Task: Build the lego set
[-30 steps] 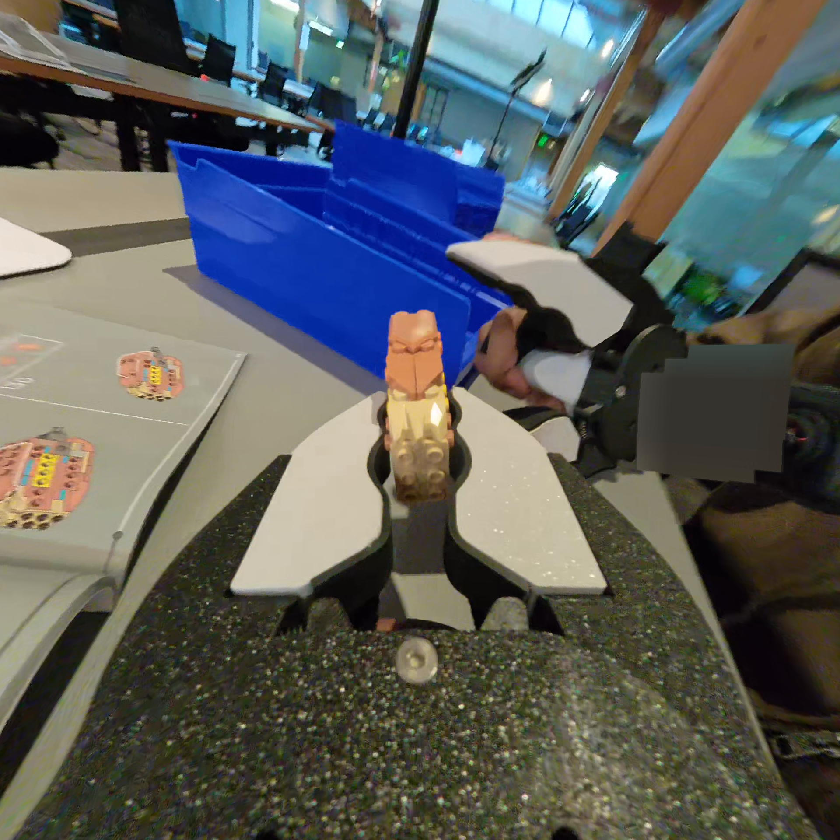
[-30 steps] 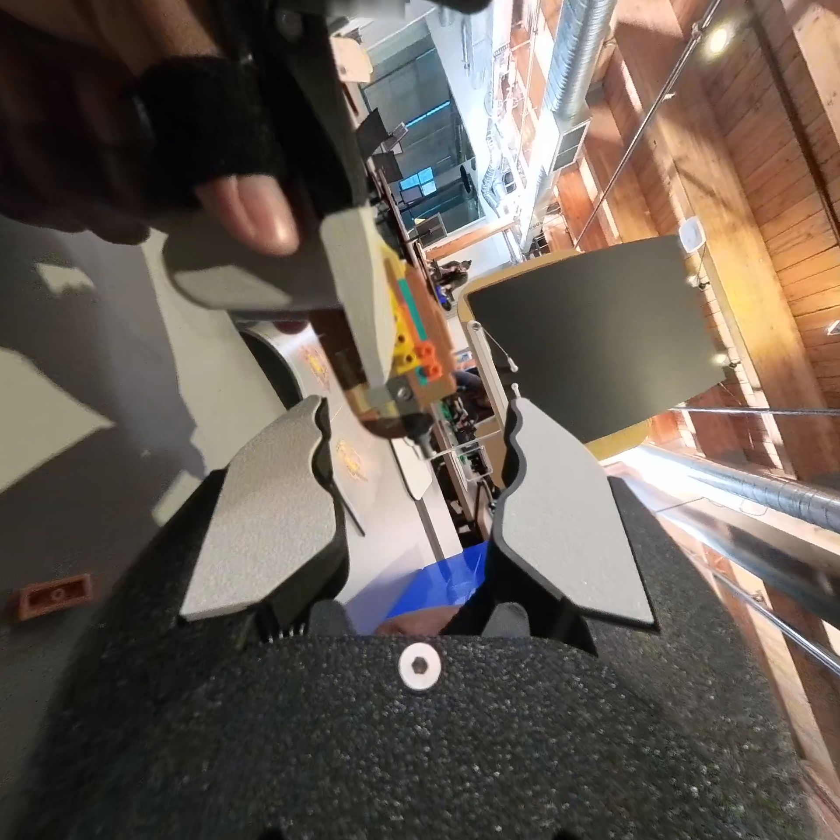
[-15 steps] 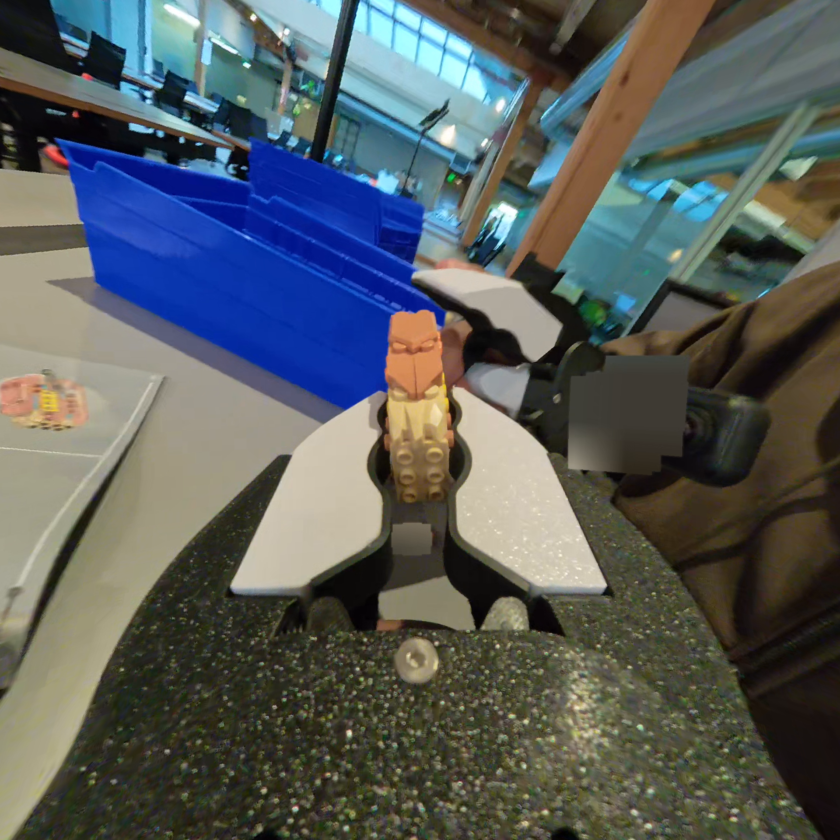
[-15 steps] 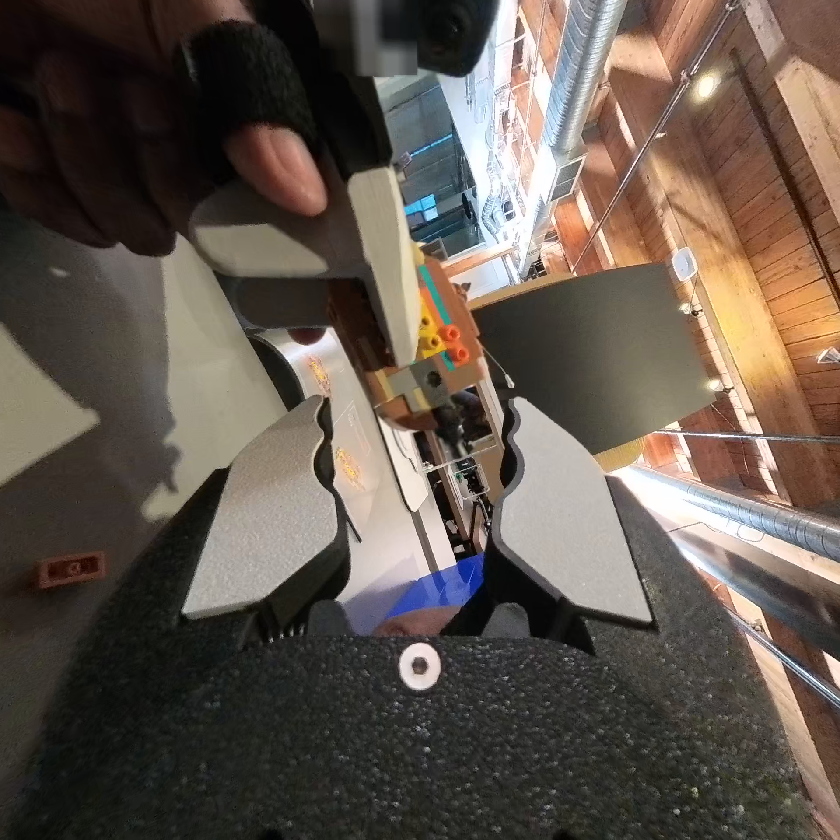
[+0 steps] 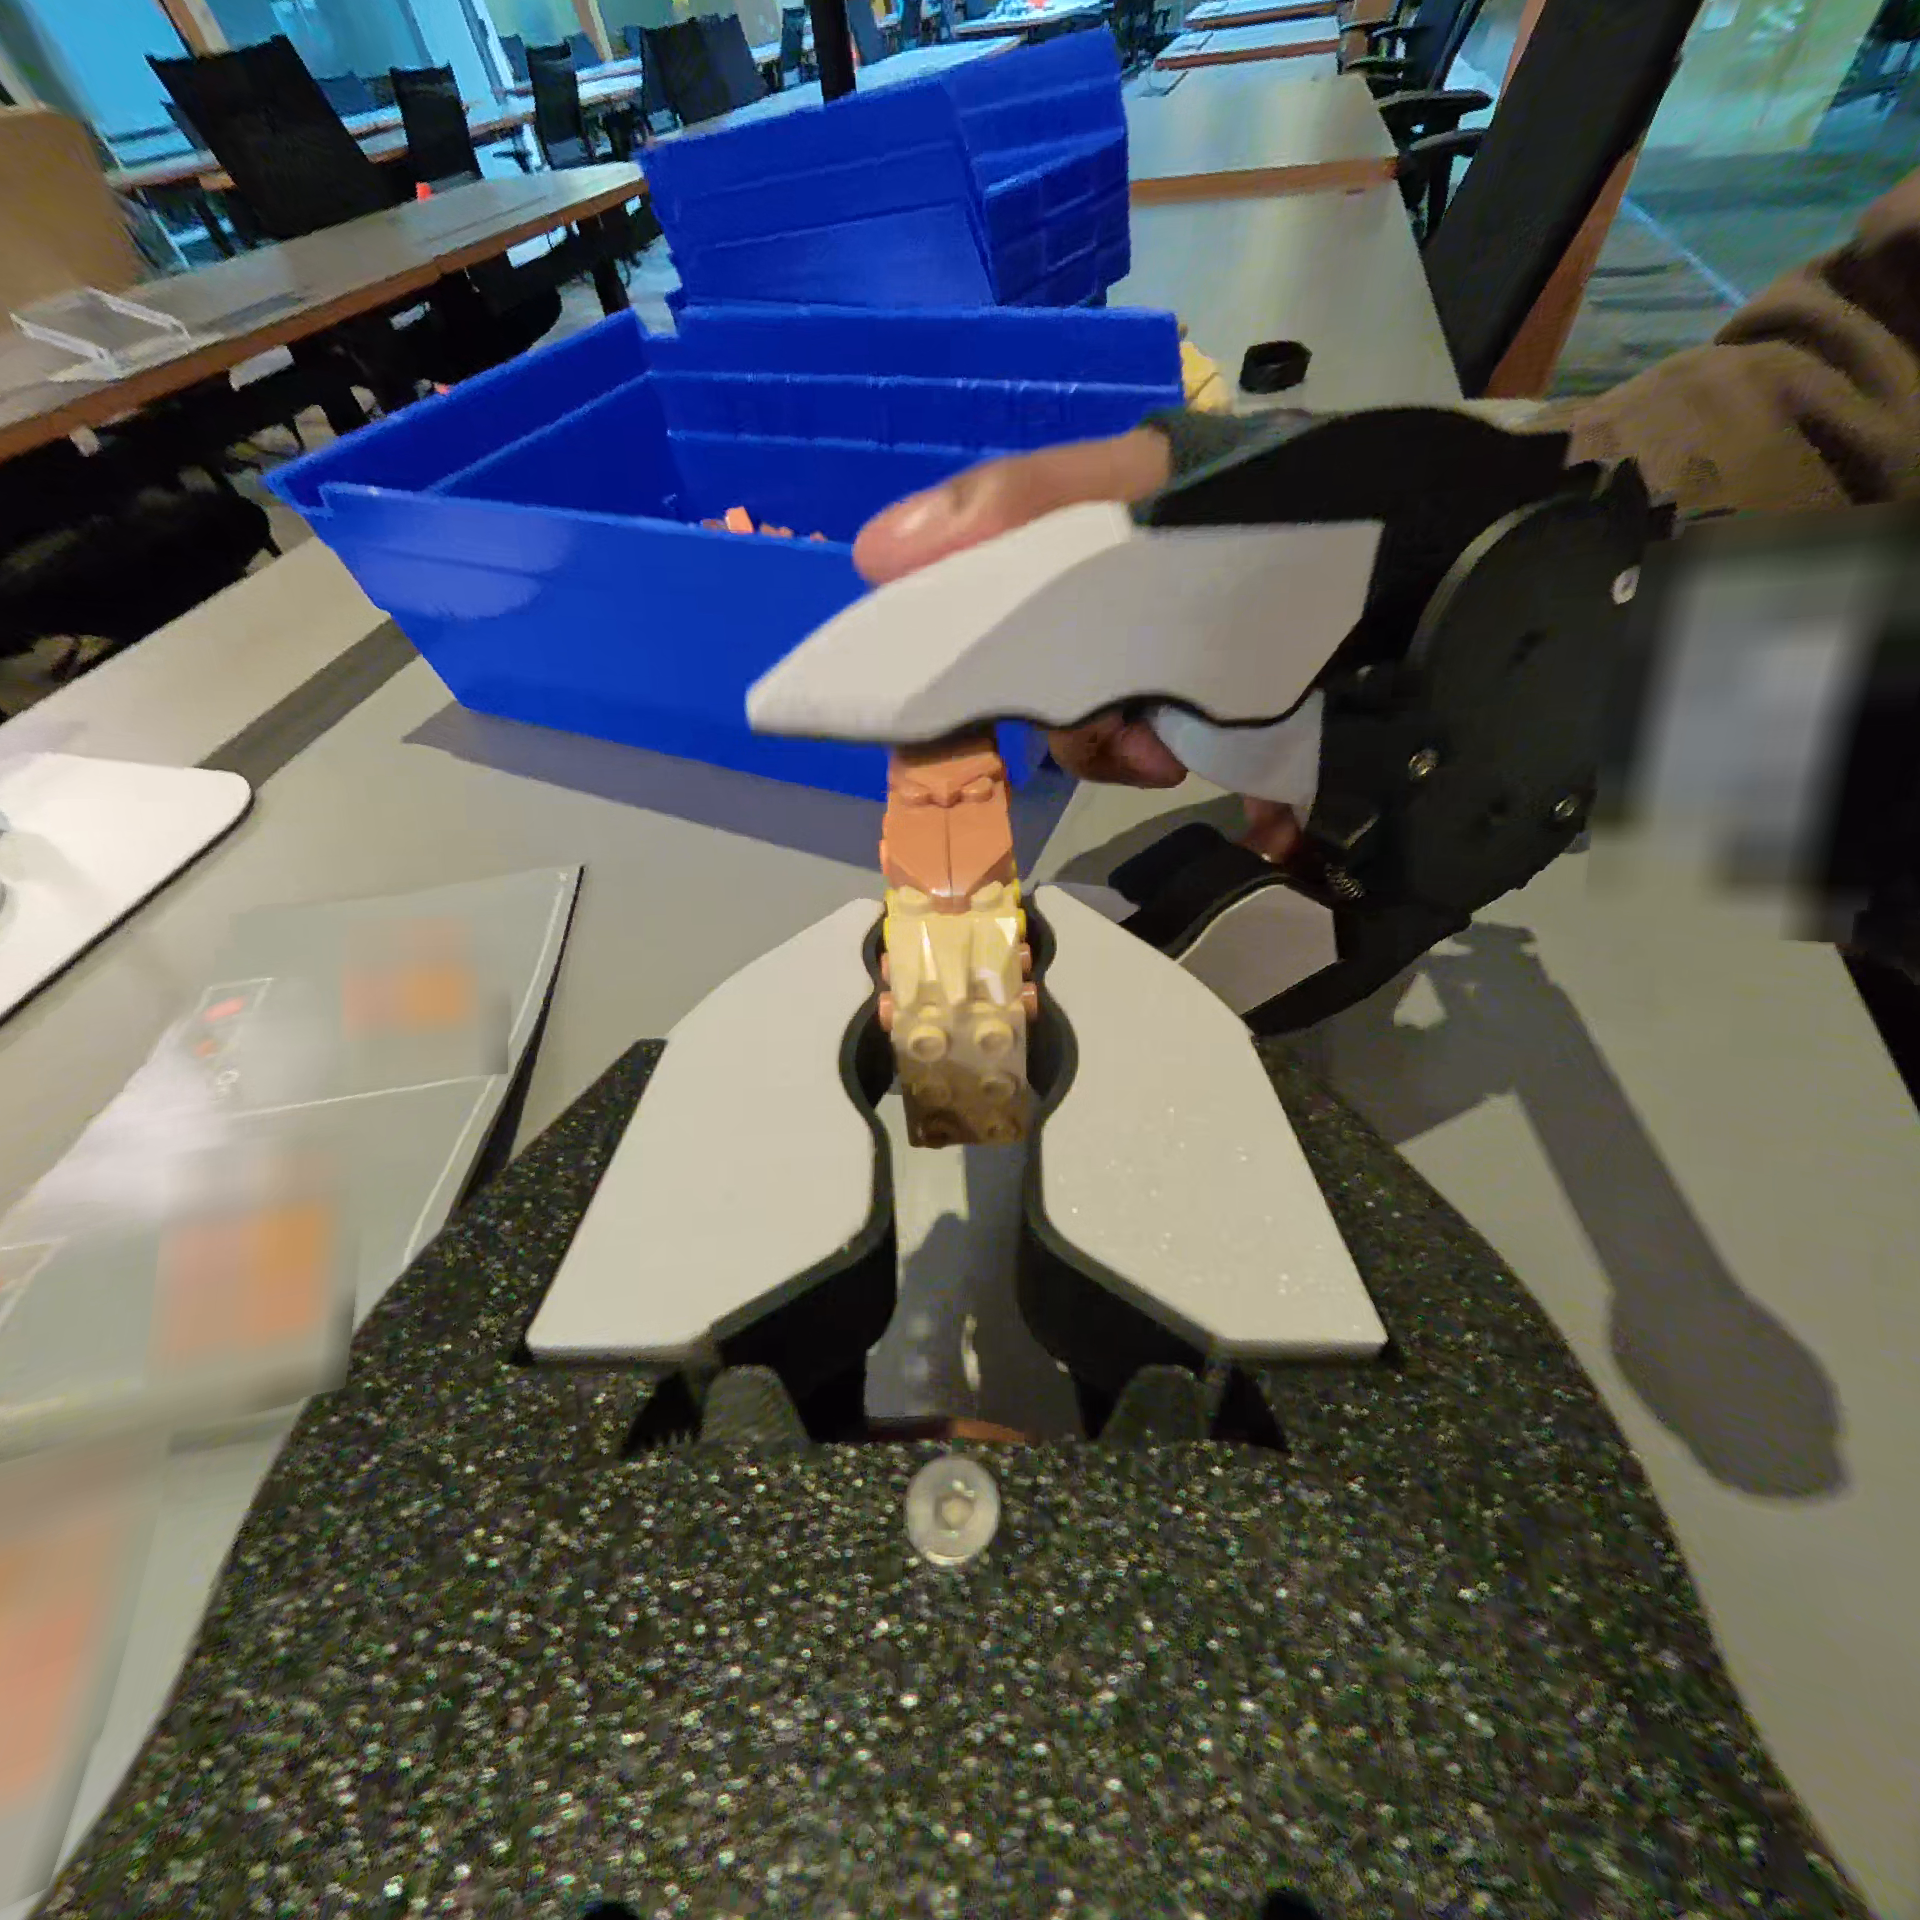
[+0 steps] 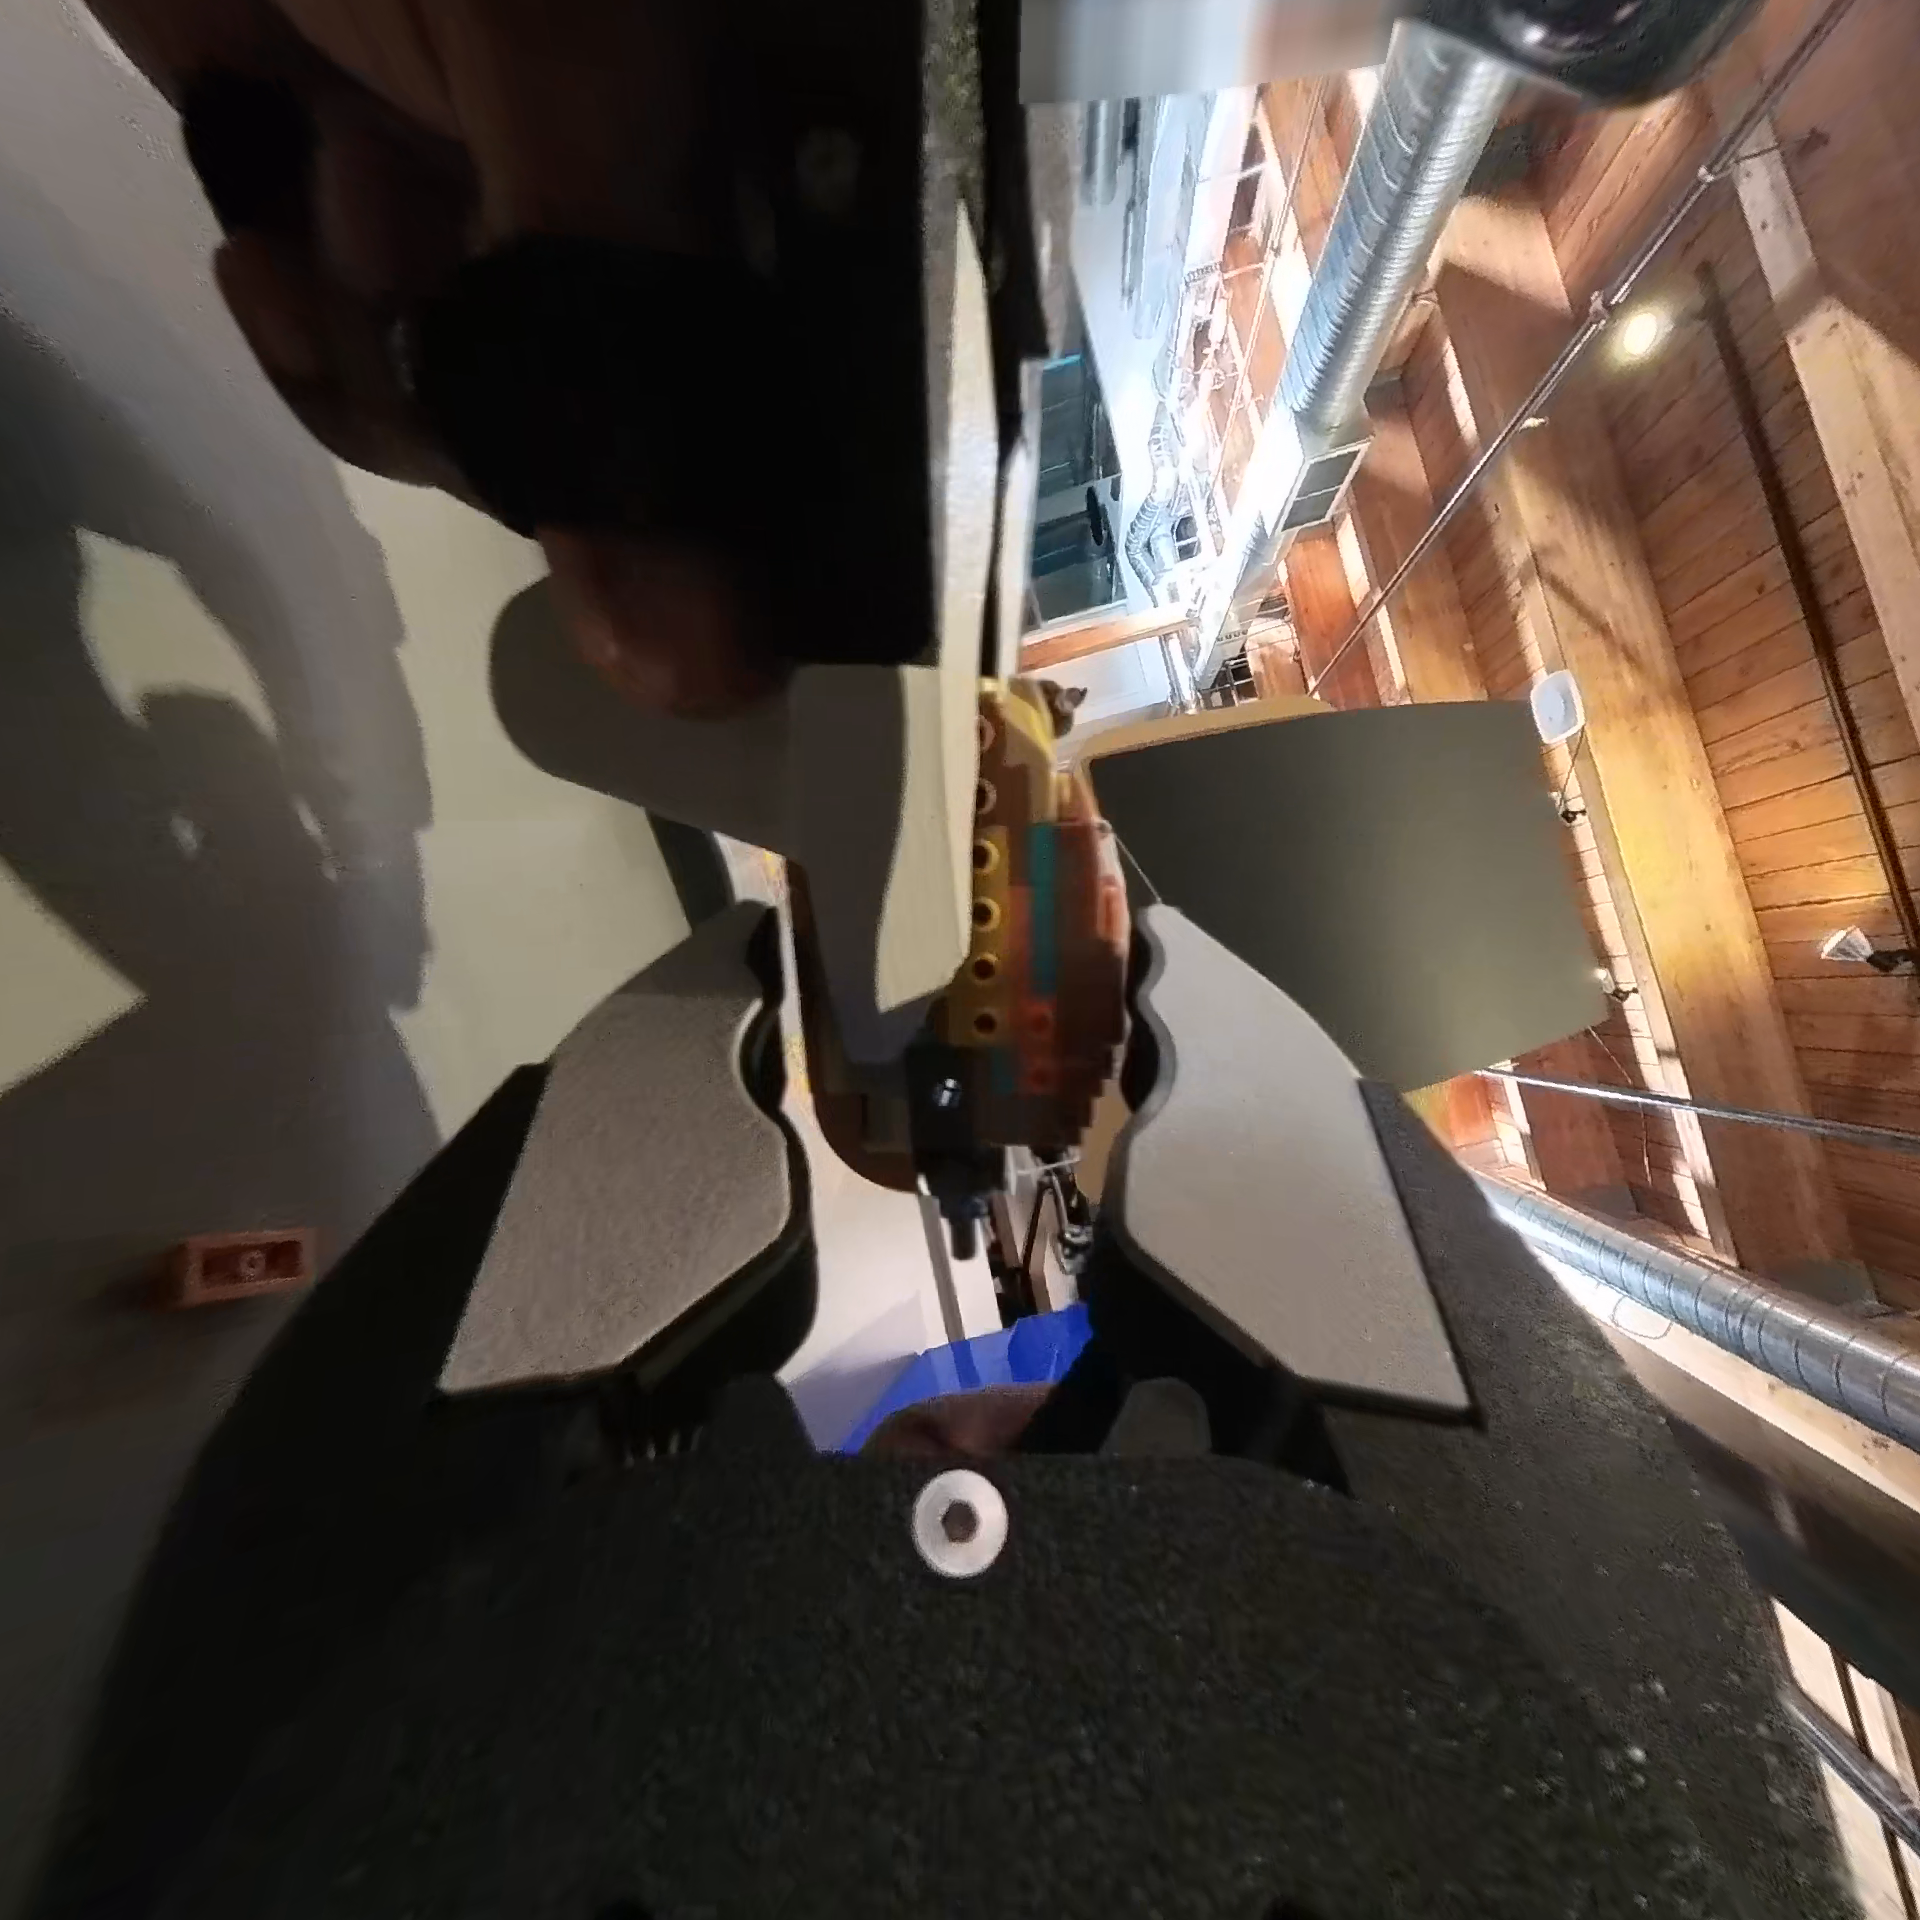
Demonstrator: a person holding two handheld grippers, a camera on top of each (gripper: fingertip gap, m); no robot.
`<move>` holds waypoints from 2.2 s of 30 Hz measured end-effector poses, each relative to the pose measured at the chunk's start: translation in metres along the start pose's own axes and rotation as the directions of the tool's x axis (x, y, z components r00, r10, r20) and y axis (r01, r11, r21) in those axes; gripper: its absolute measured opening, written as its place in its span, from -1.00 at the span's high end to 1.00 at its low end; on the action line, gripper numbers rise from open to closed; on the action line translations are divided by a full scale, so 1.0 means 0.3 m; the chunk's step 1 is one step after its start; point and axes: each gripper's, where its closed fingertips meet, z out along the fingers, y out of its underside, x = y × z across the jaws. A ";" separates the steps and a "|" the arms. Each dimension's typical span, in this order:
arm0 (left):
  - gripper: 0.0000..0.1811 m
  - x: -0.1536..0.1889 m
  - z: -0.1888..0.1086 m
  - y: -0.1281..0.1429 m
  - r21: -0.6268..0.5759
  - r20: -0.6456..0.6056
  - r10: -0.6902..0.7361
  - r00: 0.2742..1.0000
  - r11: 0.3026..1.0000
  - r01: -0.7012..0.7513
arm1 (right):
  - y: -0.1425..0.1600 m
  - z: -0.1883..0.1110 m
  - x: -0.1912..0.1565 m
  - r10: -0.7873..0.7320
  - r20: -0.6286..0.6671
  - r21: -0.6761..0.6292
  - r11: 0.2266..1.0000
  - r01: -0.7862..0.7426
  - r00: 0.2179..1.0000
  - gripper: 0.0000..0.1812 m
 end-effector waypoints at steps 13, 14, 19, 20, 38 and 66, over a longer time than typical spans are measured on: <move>0.76 -0.006 0.010 0.006 -0.024 0.050 -0.006 0.999 1.000 0.007 | 0.014 0.004 -0.003 -0.039 0.015 -0.034 0.999 0.040 0.999 0.38; 0.76 -0.007 0.011 0.009 -0.028 0.051 -0.011 0.999 1.000 0.013 | 0.016 0.006 -0.004 -0.037 0.012 -0.038 0.999 0.038 0.999 0.38; 0.76 -0.024 0.016 0.027 -0.059 0.071 -0.042 0.997 0.997 0.046 | 0.024 0.019 -0.014 -0.116 -0.017 -0.067 0.991 0.114 0.993 0.37; 0.76 -0.025 0.016 0.030 -0.063 0.069 -0.051 0.996 0.996 0.055 | 0.018 0.018 -0.016 -0.143 -0.023 -0.062 0.988 0.141 0.989 0.36; 0.76 -0.061 0.015 0.042 -0.051 0.124 -0.058 0.991 0.997 0.065 | 0.034 0.018 -0.023 0.027 0.053 -0.058 0.998 -0.023 0.998 0.35; 0.75 -0.029 -0.016 0.297 -0.425 -0.025 -0.130 0.991 0.899 0.107 | 0.131 -0.153 -0.202 0.542 0.514 -0.316 0.840 -0.441 0.665 0.53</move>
